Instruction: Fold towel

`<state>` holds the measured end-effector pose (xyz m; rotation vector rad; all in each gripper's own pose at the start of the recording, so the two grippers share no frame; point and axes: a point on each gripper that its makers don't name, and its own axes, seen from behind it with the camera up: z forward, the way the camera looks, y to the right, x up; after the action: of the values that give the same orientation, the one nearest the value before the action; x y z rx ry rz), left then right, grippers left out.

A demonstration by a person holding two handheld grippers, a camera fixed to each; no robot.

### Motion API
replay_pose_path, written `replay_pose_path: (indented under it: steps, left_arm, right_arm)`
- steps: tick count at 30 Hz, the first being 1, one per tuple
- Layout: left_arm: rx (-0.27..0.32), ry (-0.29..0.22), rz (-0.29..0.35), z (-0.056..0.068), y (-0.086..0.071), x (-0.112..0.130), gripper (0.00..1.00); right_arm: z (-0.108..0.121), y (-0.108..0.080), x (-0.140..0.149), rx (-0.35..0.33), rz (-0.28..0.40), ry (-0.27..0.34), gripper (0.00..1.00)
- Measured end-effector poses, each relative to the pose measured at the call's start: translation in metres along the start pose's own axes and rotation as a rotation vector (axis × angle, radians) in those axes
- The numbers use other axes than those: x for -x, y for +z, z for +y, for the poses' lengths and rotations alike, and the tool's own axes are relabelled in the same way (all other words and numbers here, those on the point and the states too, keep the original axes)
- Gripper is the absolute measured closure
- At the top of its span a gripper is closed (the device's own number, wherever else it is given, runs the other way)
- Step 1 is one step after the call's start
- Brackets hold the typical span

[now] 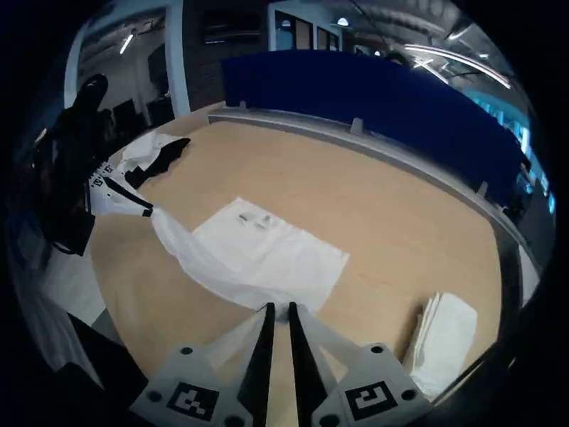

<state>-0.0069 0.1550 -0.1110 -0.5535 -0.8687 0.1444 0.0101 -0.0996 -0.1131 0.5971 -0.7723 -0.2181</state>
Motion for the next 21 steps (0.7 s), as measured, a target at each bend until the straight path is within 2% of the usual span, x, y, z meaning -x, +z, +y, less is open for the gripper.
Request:
replay_pose_path:
  steps: [6,12,21]
  left_arm:
    - [-0.011,0.0,0.009,-0.011,0.015,-0.018,0.91]
    - [-0.015,-0.022,0.007,-0.022,0.033,-0.033,0.91]
    - [-0.022,-0.018,-0.004,-0.032,0.056,-0.039,0.91]
  right_arm:
    - [0.017,0.016,-0.012,0.019,0.003,0.001,0.85]
    - [0.035,0.033,-0.023,0.038,0.0,0.006,0.85]
    - [0.046,0.051,-0.024,0.043,-0.015,0.021,0.85]
